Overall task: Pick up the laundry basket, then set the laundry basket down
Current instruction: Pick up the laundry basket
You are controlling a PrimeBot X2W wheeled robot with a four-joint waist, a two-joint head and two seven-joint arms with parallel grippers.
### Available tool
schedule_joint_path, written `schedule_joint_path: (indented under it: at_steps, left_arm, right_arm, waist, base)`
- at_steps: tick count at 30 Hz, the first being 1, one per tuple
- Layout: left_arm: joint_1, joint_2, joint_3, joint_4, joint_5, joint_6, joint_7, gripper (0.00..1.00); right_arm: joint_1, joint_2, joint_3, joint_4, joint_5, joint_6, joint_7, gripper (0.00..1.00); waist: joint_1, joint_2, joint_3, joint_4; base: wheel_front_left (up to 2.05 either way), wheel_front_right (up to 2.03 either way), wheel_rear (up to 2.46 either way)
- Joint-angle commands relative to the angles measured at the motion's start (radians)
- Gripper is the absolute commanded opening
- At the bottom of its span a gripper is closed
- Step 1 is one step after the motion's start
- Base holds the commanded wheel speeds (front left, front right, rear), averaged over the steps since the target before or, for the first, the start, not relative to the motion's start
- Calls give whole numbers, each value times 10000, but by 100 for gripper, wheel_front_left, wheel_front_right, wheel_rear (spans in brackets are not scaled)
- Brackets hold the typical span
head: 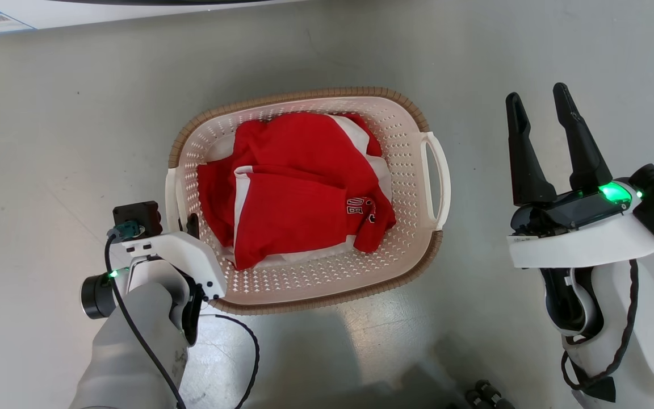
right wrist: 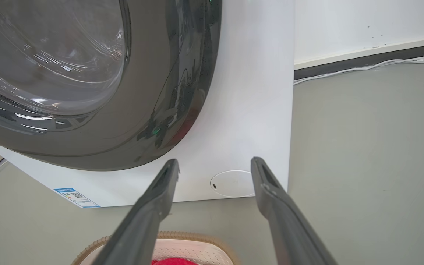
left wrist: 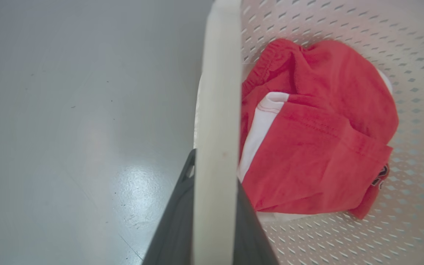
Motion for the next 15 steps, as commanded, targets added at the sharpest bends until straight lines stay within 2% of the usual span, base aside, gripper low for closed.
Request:
schedule_joint_path:
  at_steps: [1, 15]
  left_arm:
    - [106, 167, 222, -85, 28, -24, -63, 0]
    - [431, 511, 344, -30, 96, -415, -63, 0]
  right_arm:
    - [160, -11, 218, -132, 65, 69, -65, 100]
    - [238, -97, 289, -47, 62, 69, -65, 100]
  waist:
    - [-1, 0, -70, 31]
    - [-1, 0, -314, 156]
  base:
    - [0, 0, 0]
    - [0, 0, 0]
